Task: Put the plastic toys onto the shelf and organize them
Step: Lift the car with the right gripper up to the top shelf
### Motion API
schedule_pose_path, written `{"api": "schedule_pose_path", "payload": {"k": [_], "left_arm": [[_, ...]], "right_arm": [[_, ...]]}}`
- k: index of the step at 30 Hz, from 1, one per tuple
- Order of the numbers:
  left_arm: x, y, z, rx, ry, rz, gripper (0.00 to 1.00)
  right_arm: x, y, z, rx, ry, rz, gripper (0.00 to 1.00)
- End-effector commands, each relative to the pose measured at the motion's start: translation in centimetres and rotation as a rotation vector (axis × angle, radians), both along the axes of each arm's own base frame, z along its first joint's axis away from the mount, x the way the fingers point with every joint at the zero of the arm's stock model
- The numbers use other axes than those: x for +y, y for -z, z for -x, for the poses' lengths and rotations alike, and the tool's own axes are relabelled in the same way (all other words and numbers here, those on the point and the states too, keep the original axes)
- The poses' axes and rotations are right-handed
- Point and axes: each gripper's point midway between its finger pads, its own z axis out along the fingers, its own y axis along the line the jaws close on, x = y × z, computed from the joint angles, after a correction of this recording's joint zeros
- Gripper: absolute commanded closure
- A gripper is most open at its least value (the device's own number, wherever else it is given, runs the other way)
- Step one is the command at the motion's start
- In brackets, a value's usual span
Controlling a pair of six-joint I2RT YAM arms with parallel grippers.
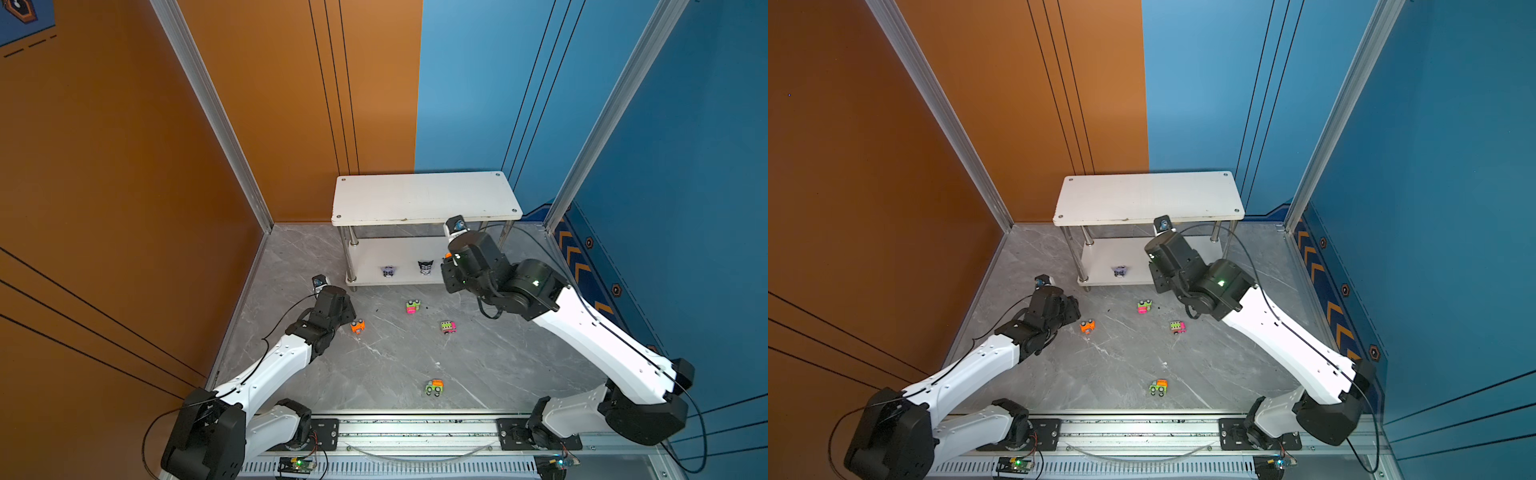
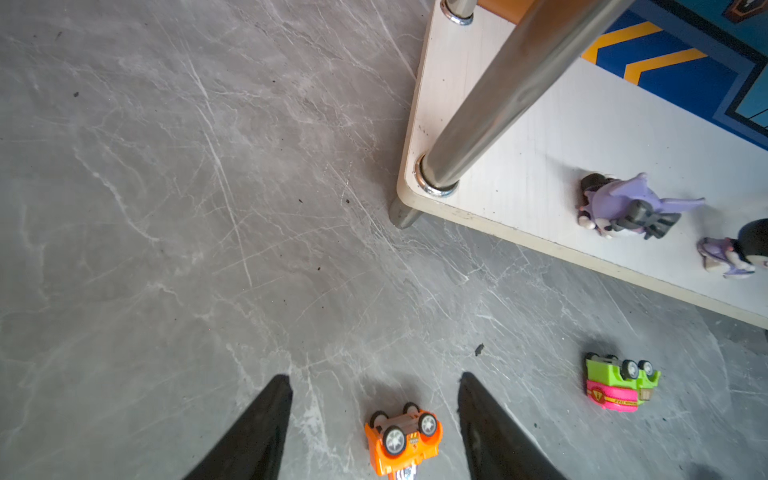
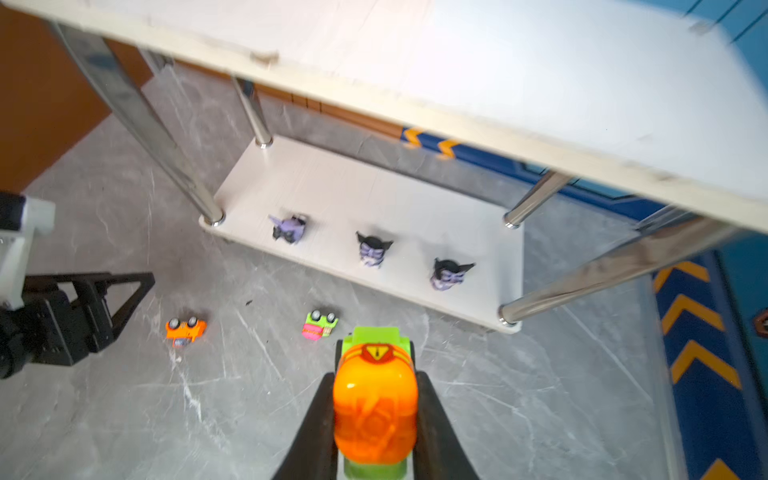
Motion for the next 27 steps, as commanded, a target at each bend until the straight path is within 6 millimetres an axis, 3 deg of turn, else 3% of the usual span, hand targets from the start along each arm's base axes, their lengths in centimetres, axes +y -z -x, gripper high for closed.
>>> {"api": "schedule_pose_path", "payload": {"k": [1, 6, 12, 18, 27], "left_arm": [[-0.6, -1.1, -0.6, -0.025, 0.02, 0.025, 0.35], [-0.8, -1.1, -0.4, -0.021, 0.02, 0.026, 0.35], [-0.9, -1.4, -0.2, -0.029, 0.019, 0.027, 0.35], [-1.0, -1.4, -0.1, -0.02, 0.019, 0.016, 0.35], [-1.4, -1.4, -0.2, -0.015, 0.024, 0.008, 0.35]], "right_arm": [[-4.3, -2.0, -1.6, -0.048, 0.104, 0.124, 0.85], [-8.2, -4.2, -5.6, -0.057, 0.206, 0.095, 0.86], [-10.4, -4.6, -9.8, -0.036, 0.263, 0.081, 0.86], [-11.2, -4.1, -12.5, -0.007, 0.279, 0.04, 0.87], [-12.1, -2.5, -14.7, 0.035, 0.305, -0.001, 0.86]]}}
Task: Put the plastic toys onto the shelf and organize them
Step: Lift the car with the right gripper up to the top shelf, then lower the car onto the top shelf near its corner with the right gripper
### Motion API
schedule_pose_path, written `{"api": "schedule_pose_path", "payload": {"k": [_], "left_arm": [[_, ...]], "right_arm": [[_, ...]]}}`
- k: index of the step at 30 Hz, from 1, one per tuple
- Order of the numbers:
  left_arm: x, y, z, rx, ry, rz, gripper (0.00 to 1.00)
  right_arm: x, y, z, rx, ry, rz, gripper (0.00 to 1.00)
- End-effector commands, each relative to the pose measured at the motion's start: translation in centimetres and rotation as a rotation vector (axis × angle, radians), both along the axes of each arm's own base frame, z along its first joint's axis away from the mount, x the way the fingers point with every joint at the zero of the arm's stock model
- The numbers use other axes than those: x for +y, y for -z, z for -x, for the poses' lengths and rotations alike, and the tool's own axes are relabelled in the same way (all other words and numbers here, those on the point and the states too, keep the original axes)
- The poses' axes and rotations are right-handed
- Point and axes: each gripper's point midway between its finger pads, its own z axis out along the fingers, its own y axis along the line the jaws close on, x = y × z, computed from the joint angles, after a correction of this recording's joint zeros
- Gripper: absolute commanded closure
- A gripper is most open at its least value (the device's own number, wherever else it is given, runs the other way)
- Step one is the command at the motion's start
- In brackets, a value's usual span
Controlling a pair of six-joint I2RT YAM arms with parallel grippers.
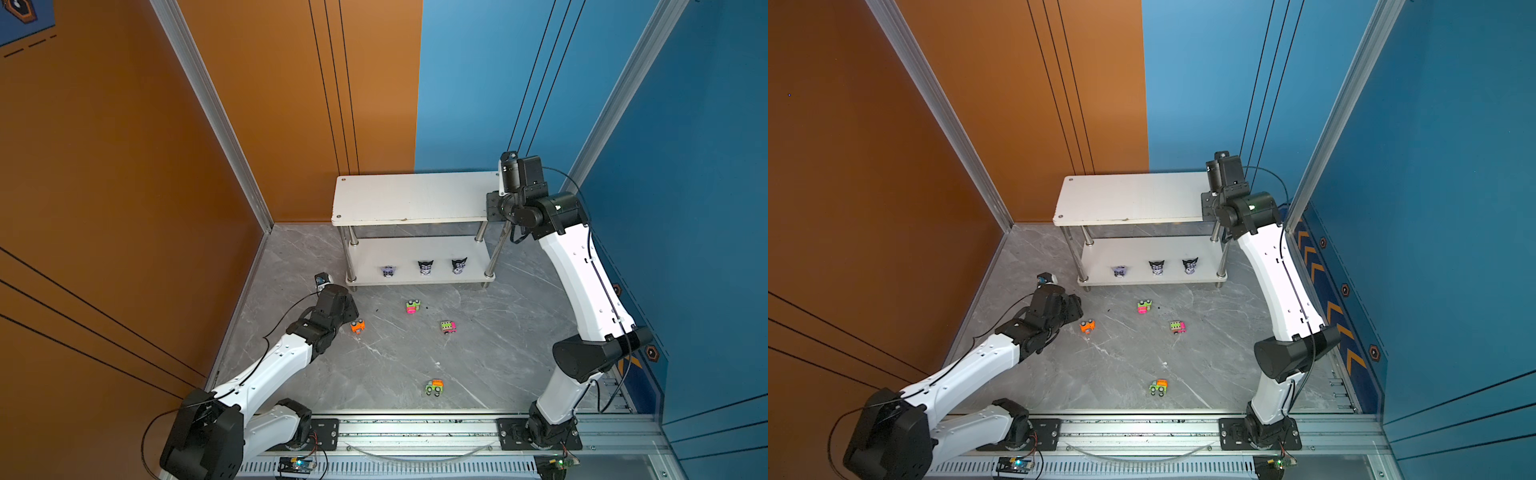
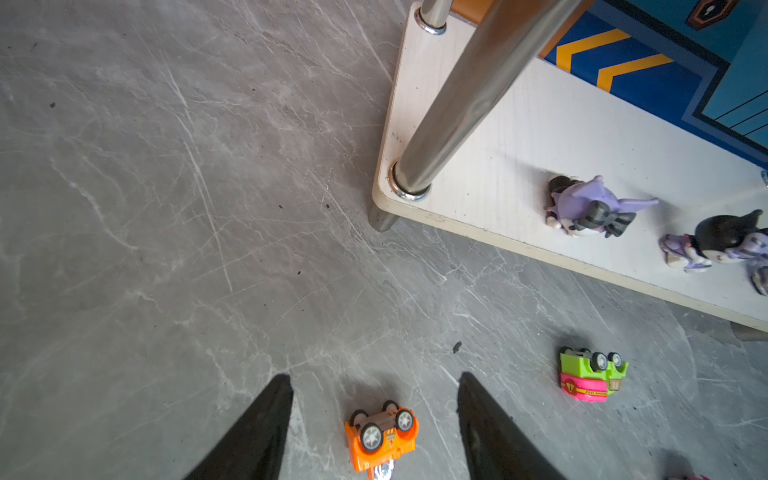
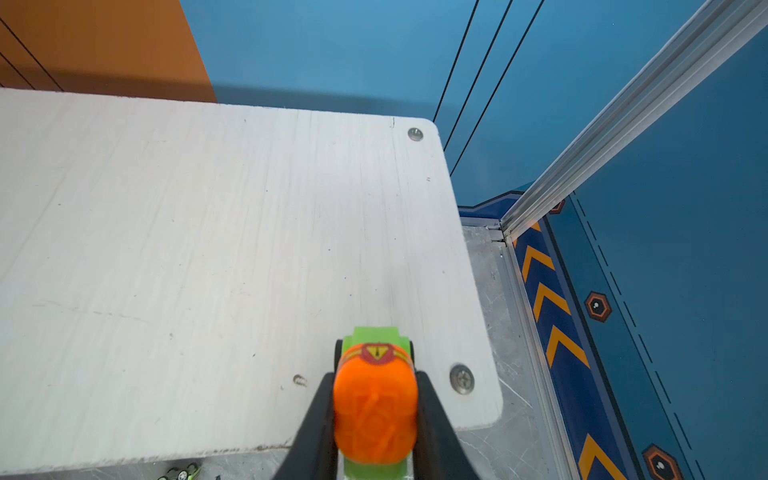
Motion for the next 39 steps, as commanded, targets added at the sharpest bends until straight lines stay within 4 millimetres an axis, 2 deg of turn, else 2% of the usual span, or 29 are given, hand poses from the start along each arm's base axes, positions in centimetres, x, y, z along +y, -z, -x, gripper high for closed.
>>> {"api": "schedule_pose_path", "payload": {"k": [1, 9, 16, 25, 28, 34, 39], "left_arm": [[-0.1, -0.5, -0.1, 0.002, -0.007, -0.005, 0.35], [-0.2, -0.4, -0.1, 0.006, -0.007, -0.007, 0.35], [-0.3, -0.3, -0.2, 0.01, -0.007, -0.01, 0.35], [-0.6, -0.1, -0.3, 0.017, 0.0, -0.013, 0.35], [-0.8, -0.2, -0.5, 0.016, 0.004, -0.012, 0.35], [-1.0, -0.2, -0.6, 0.017, 0.008, -0.012, 0.35], [-1.0, -0.4, -0.6, 0.014, 0.01, -0.014, 0.35]], "right_arm": [[0.0, 0.5, -0.3, 0.022, 0.001, -0.029, 0.86], [-0.7, 2.0, -1.5, 0.056, 0.016, -0.046, 0.85], [-0.7, 3.1, -1.7, 0.081, 0.019, -0.061, 0.69], [-0.1, 3.2, -1.7, 0.076, 0.0, -0.1, 0.63], [-0.2, 3.0, -1.6, 0.07, 0.004, -0.097, 0.64], [-0.3, 3.1, -1.8, 0.068, 0.009, -0.096, 0.78], [-0.1, 3.3, -2.3, 0.065, 0.008, -0.099, 0.79]]}}
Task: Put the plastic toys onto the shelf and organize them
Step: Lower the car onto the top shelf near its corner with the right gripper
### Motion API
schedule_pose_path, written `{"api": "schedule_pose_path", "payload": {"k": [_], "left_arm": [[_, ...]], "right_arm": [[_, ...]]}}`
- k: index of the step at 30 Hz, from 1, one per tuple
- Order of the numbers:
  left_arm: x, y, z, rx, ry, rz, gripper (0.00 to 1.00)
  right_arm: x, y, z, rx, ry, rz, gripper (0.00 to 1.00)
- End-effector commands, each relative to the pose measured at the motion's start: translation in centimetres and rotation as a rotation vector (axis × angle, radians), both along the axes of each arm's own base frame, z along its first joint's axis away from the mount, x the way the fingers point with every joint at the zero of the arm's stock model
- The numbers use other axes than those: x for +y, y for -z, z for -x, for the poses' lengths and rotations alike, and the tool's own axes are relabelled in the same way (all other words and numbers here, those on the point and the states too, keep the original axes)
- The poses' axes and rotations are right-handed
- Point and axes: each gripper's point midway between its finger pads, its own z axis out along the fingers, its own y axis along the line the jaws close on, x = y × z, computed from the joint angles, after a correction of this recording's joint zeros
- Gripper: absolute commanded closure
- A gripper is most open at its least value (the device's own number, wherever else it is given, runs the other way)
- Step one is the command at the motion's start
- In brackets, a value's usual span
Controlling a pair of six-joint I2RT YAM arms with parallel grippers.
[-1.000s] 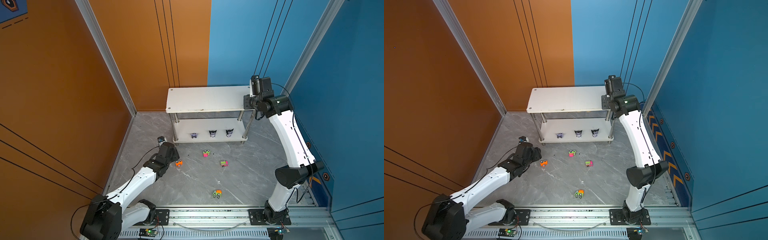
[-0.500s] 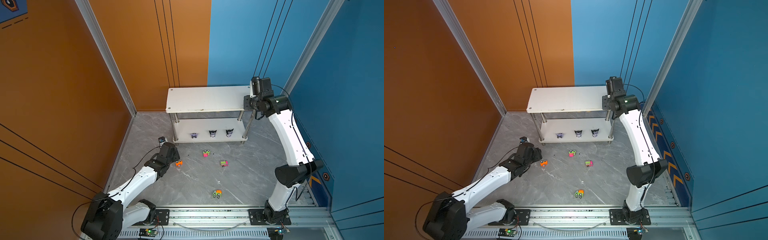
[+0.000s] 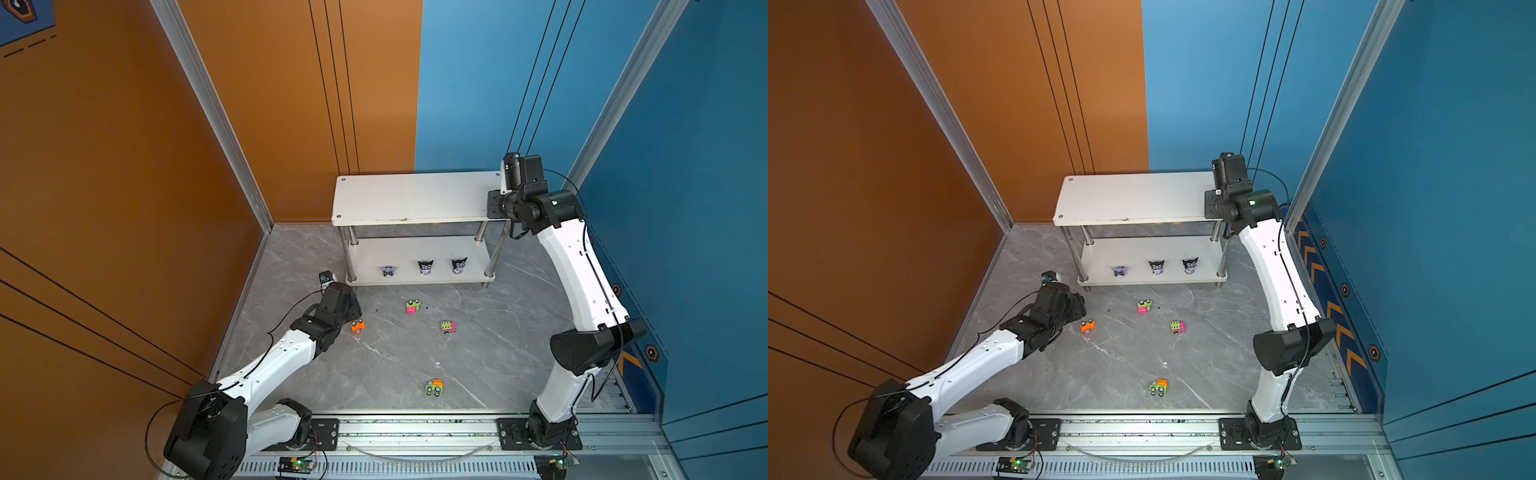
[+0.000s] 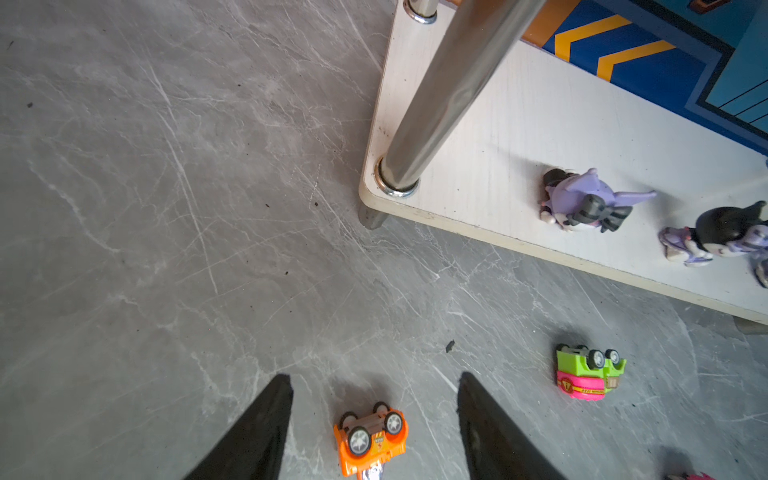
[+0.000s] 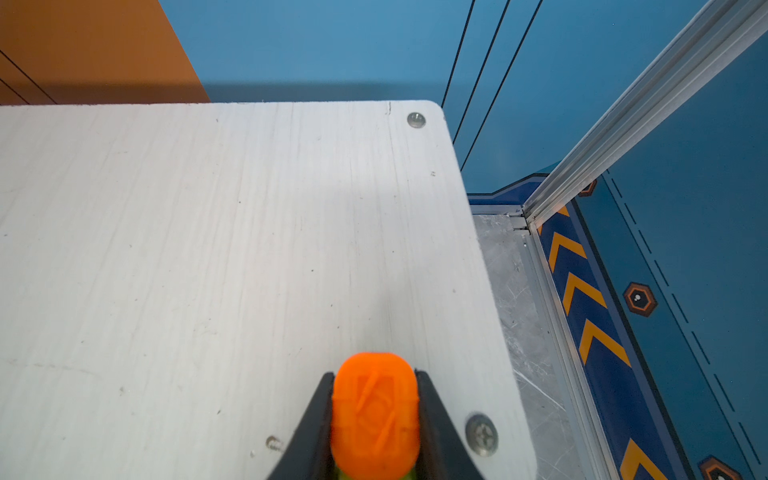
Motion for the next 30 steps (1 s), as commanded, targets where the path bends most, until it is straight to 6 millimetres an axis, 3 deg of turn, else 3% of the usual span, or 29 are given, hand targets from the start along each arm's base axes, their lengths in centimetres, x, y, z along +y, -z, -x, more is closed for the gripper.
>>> {"api": "schedule_pose_path", "payload": {"k": [1, 9, 22, 30], "left_arm": [[-0.2, -0.7, -0.2, -0.003, -0.005, -0.007, 0.35], [0.0, -0.6, -0.2, -0.001, -0.009, -0.012, 0.35], [-0.1, -0.7, 0.0, -0.003, -0.007, -0.017, 0.29], [-0.3, -0.7, -0.1, -0.001, -0.002, -0.02, 0.28]], "right_arm": [[0.4, 1.4, -0.5, 0.032, -0.008, -0.019, 0.79], [0.6, 1.4, -1.3, 0.025, -0.019, -0.033, 0.78], [0.7, 1.4, -1.8, 0.02, -0.024, -0.034, 0.53], [0.8, -0.3, -0.9, -0.016, -0.038, -0.056, 0.47]]}}
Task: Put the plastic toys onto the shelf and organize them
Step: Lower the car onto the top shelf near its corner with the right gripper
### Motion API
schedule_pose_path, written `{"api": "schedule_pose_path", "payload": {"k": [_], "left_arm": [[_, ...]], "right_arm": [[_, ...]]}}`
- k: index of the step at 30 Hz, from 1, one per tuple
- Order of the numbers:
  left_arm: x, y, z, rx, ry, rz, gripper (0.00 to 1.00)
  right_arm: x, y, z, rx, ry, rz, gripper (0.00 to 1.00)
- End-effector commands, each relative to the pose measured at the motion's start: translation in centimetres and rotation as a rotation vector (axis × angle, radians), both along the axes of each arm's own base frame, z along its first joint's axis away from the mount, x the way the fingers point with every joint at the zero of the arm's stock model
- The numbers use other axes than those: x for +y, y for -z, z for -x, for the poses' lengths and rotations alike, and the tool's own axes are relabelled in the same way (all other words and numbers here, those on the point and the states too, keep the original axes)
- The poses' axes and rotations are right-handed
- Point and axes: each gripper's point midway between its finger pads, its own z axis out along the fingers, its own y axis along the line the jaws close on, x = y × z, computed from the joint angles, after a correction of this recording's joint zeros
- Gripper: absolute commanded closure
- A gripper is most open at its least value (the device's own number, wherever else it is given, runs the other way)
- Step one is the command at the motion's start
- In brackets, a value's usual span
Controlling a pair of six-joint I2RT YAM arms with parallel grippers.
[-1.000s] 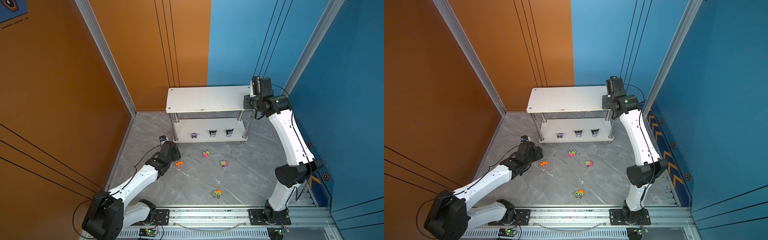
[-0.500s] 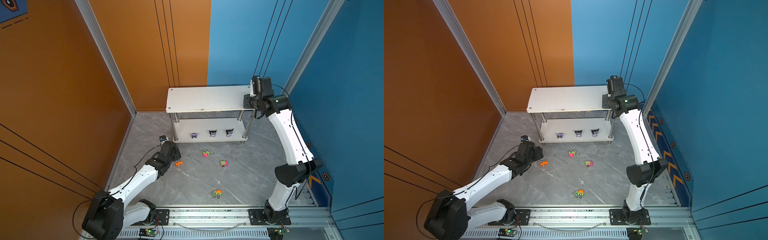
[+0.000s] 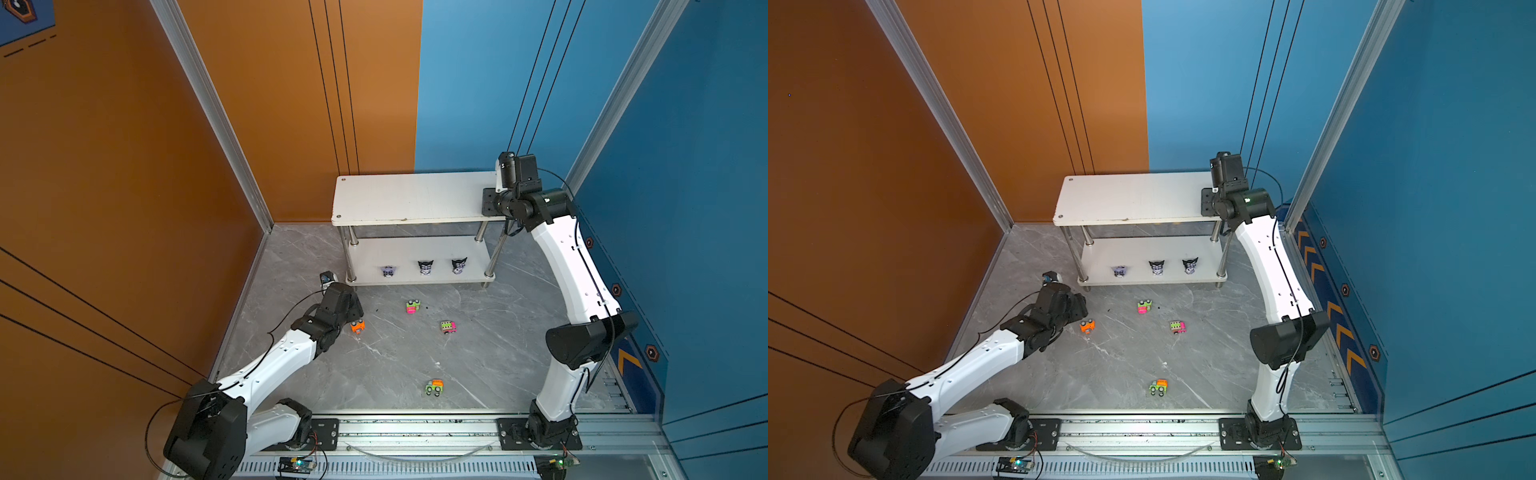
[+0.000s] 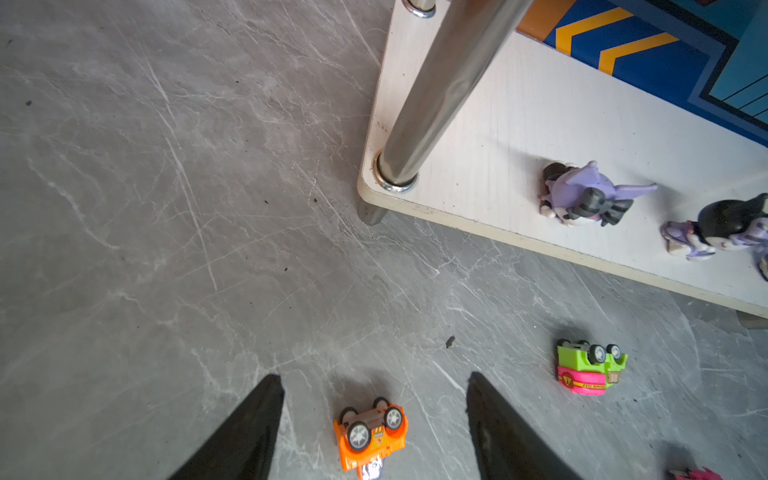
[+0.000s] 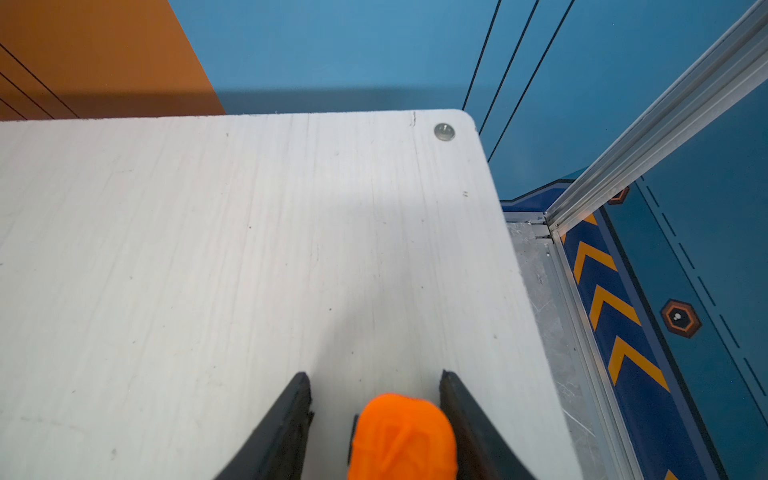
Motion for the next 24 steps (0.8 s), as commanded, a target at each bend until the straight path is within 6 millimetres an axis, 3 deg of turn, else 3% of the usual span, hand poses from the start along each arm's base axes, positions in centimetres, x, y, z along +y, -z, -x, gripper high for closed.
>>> {"api": "schedule_pose_path", "payload": {"k": [1, 12, 24], "left_arm": [[-0.1, -0.8, -0.3, -0.008, -0.007, -0.01, 0.28], [-0.5, -1.3, -0.2, -0.025, 0.01, -0.02, 0.27], [-0.7, -1.1, -0.2, -0.017, 0.012, -0.029, 0.26]], "right_arm": [[-0.1, -1.5, 1.2, -0.019, -0.009, -0.026, 0.47], [-1.7, -5.2, 3.9, -0.11, 0.027, 0.022, 0.44], [-0.4, -2.6, 2.8, -0.052, -0.024, 0.007, 0.48]]}}
